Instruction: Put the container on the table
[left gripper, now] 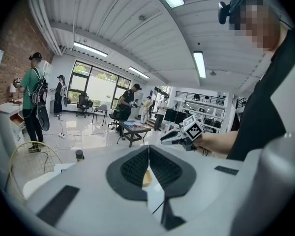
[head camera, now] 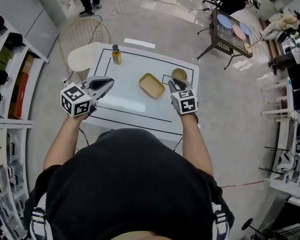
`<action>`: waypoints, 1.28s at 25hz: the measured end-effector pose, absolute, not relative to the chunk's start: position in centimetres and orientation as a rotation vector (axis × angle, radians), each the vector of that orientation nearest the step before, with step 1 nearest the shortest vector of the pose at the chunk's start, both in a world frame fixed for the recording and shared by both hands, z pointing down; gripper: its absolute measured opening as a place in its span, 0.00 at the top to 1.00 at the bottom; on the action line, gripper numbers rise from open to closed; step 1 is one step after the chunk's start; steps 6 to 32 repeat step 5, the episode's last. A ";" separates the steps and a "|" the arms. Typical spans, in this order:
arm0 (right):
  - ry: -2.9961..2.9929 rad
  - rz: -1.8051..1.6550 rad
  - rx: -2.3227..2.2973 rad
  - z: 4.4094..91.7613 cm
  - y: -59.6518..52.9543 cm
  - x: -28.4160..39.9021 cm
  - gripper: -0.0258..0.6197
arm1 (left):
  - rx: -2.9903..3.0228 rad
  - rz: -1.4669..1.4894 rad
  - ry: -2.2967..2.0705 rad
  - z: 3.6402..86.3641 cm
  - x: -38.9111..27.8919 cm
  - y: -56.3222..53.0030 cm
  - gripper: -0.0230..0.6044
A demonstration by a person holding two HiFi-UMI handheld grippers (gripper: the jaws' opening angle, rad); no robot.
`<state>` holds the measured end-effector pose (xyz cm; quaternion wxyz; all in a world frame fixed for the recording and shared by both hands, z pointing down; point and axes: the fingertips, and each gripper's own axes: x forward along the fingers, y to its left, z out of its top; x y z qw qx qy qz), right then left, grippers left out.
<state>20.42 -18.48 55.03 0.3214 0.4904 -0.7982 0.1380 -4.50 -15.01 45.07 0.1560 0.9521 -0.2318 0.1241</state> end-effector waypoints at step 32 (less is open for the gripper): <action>-2.117 0.346 1.300 53.8 -17.8 20.6 0.83 | 2.723 0.357 -0.672 44.9 -4.5 -14.1 0.95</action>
